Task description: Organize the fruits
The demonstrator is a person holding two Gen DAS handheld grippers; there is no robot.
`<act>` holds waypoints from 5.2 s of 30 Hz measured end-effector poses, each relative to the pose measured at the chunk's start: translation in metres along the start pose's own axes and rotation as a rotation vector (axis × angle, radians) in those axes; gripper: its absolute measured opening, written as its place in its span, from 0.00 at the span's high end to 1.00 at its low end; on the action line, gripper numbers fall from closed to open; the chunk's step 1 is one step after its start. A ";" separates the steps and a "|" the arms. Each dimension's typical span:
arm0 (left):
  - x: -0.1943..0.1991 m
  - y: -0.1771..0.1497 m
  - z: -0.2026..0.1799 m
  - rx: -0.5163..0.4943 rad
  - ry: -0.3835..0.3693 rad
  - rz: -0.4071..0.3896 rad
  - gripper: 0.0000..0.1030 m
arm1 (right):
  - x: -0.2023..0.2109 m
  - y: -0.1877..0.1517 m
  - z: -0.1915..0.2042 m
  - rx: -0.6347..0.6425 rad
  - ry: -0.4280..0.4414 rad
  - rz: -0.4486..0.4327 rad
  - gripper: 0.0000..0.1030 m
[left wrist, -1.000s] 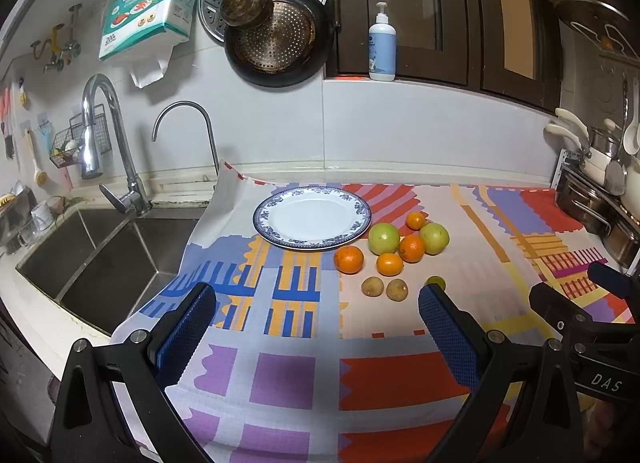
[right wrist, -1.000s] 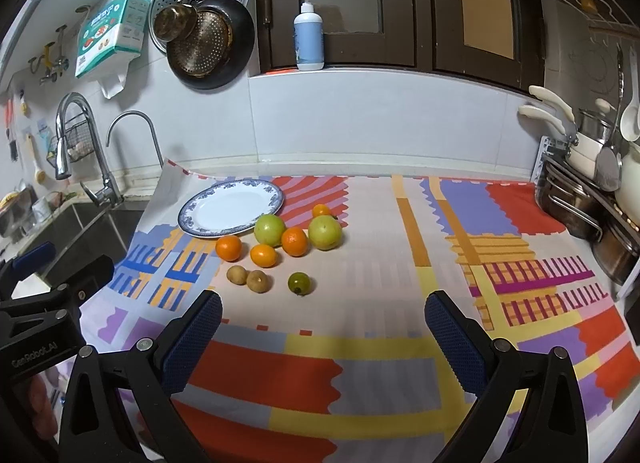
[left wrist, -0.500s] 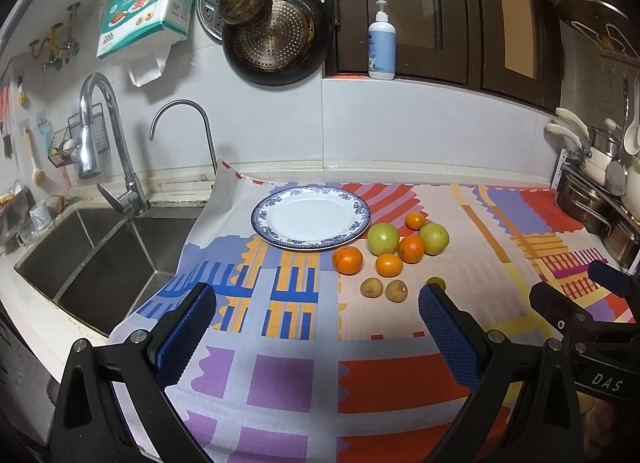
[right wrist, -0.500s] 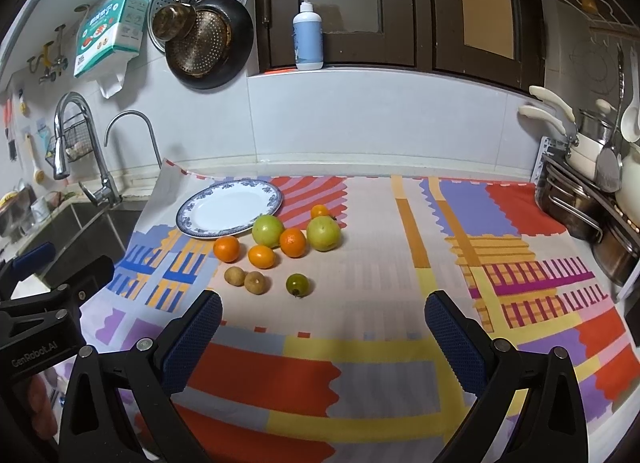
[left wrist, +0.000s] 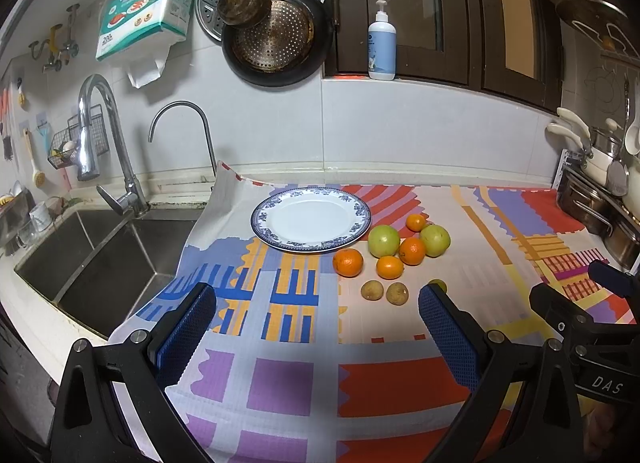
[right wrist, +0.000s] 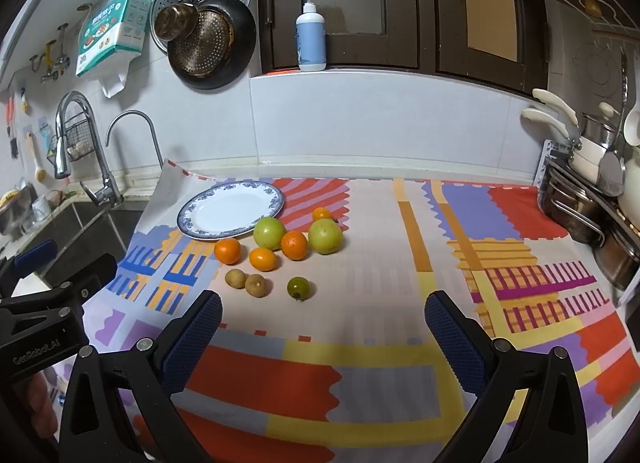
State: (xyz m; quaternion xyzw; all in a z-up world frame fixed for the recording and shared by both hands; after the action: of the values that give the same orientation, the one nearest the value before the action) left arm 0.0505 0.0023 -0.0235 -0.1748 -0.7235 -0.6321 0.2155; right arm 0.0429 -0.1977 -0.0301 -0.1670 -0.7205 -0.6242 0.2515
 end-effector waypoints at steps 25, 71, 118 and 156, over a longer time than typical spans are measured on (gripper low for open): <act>-0.022 0.005 0.000 -0.009 -0.006 0.016 0.00 | -0.015 0.002 0.005 0.006 0.010 0.019 0.01; -0.186 -0.041 -0.043 -0.172 -0.258 0.400 0.62 | -0.183 -0.022 0.026 0.005 0.251 0.402 0.58; -0.217 0.064 0.023 -0.039 -0.173 0.167 0.76 | -0.232 0.105 0.097 0.194 0.443 0.212 0.71; -0.244 0.064 0.040 -0.038 -0.116 0.224 0.54 | -0.261 0.119 0.103 0.243 0.354 0.223 0.62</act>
State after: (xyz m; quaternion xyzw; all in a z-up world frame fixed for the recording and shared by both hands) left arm 0.2866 0.0558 -0.1039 -0.2949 -0.6987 -0.6064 0.2390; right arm 0.3072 -0.0579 -0.0917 -0.1022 -0.7120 -0.5210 0.4596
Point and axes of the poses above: each gripper's, at about its wrist camera, not at the fingertips, and x roughly against the way its jaws point, z to its left, y to its top, the point moved 6 cm from there along -x, roughly the way its jaws point, and after that the axes turned 9 degrees about x, right-handed, at the moved point
